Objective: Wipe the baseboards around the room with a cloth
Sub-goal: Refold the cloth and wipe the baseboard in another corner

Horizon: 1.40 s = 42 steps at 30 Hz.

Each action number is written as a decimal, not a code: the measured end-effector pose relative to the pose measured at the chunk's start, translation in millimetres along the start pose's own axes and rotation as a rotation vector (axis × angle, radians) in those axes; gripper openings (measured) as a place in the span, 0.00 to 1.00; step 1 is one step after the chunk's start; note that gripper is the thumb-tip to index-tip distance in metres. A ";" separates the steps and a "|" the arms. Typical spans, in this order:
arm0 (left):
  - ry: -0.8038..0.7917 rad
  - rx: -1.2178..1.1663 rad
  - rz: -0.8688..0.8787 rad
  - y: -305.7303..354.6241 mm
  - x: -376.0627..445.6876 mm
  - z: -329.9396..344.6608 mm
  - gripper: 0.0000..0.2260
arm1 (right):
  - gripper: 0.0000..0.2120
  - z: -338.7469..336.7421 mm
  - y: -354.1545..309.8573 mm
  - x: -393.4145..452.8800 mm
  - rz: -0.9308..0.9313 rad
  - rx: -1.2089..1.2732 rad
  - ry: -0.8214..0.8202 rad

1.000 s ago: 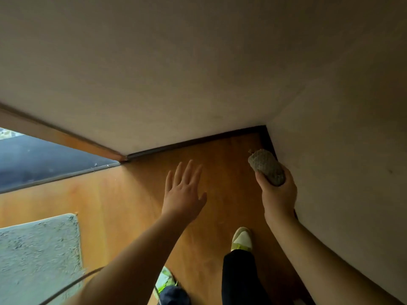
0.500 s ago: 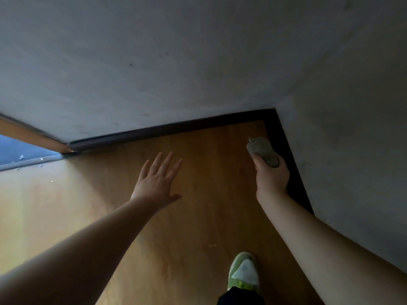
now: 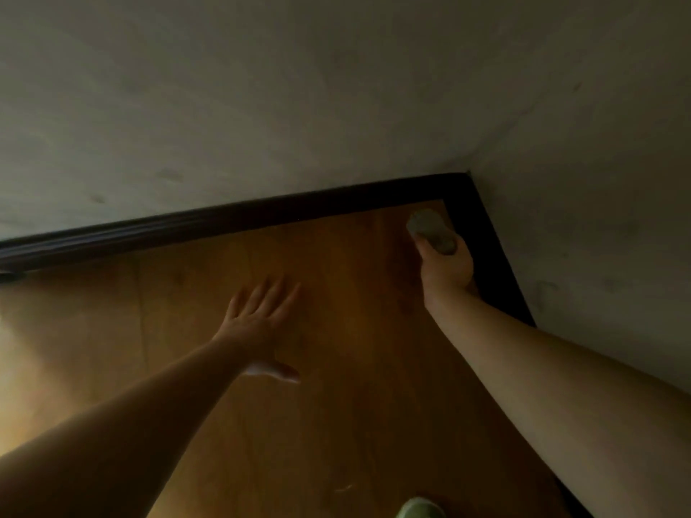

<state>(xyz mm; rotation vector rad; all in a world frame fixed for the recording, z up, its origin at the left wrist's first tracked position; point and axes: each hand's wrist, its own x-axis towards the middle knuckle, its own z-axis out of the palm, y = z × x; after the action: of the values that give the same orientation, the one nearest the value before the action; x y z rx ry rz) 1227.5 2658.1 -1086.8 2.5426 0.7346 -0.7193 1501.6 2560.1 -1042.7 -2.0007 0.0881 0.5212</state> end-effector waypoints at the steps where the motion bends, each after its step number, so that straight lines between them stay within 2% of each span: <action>1: 0.006 -0.009 -0.007 -3.3 4.4 10.4 0.67 | 0.25 5.5 2.4 7.8 -0.012 -0.007 0.000; 4: 0.092 -0.014 -0.038 -10.2 15.2 37.7 0.70 | 0.24 19.5 12.0 36.1 -0.083 -0.036 0.017; 7: 0.054 -0.023 -0.022 -13.2 13.8 42.8 0.70 | 0.23 30.0 7.0 62.3 -0.124 -0.131 0.099; 9: 0.083 -0.034 -0.018 -13.9 14.2 41.6 0.70 | 0.23 33.8 3.2 76.6 -0.109 -0.171 0.143; 15: 0.044 -0.025 -0.014 -14.9 13.0 39.2 0.70 | 0.24 39.6 13.3 93.7 -0.129 -0.281 0.155; 20: 0.079 -0.066 -0.008 -13.1 12.1 35.3 0.68 | 0.22 53.0 14.0 88.3 -0.131 -0.282 0.198; 23: 0.043 -0.036 -0.020 -10.6 9.8 31.6 0.68 | 0.26 74.5 12.8 67.7 -0.074 -0.249 0.173; 27: 0.058 -0.040 -0.006 -10.3 7.6 31.5 0.67 | 0.25 104.2 17.6 30.9 -0.057 -0.242 0.188; 35: 0.089 -0.079 0.009 -11.0 -2.0 28.7 0.64 | 0.26 165.5 22.1 -70.5 -0.054 -0.232 0.007; 38: 0.157 -0.108 -0.105 -30.9 -27.5 41.8 0.62 | 0.24 189.5 30.6 -106.7 -0.080 -0.218 -0.094; 42: 0.076 -0.153 -0.304 -78.4 -78.1 57.7 0.64 | 0.25 213.3 41.9 -142.2 -0.107 -0.257 -0.276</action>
<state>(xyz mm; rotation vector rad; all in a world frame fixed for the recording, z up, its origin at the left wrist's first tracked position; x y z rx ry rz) 1104.1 2661.6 -1105.4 2.3563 1.1733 -0.6344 1292.5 2701.9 -1103.2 -2.1457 -0.2664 0.7642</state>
